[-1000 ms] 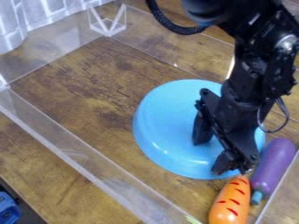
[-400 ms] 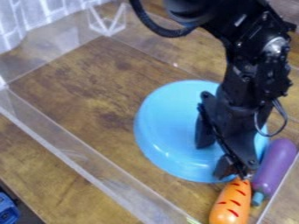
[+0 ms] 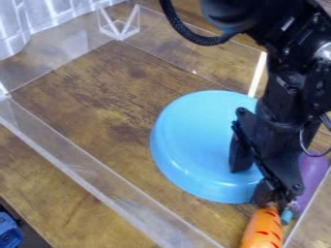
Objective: Move the carrot to the right side
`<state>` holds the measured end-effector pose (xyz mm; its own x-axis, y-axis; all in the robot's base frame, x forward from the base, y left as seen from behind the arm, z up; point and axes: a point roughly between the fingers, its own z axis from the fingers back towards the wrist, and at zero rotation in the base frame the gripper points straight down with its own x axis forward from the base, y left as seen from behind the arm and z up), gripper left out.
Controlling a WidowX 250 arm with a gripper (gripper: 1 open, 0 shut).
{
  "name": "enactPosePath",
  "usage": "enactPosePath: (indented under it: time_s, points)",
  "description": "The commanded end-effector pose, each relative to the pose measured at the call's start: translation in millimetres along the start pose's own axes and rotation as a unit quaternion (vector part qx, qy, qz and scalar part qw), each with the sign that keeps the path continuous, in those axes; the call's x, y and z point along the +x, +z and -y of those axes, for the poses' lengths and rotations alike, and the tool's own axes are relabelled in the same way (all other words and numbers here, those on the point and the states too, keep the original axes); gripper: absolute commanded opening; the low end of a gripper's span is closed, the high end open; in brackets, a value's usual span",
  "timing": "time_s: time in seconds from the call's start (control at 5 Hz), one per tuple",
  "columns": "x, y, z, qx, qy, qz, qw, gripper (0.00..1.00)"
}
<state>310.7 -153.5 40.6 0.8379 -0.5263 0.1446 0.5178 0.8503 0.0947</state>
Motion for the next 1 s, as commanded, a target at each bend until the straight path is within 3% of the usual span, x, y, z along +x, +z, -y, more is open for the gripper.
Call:
enactPosePath:
  time_s: [0.0,0.2,0.6,0.8]
  points:
    - [6.8,11.7,1.8,-0.007,0.008,0.012,0.9999,1.00]
    - [8.0,17.3,0.7,-0.015,0.012,0.010,0.9998,1.00]
    - [14.4,1.5,10.7,-0.038,-0.027,0.009,0.9989,1.00]
    - [15.4,-1.0,6.5,-0.041,-0.004,0.007,0.9991,1.00]
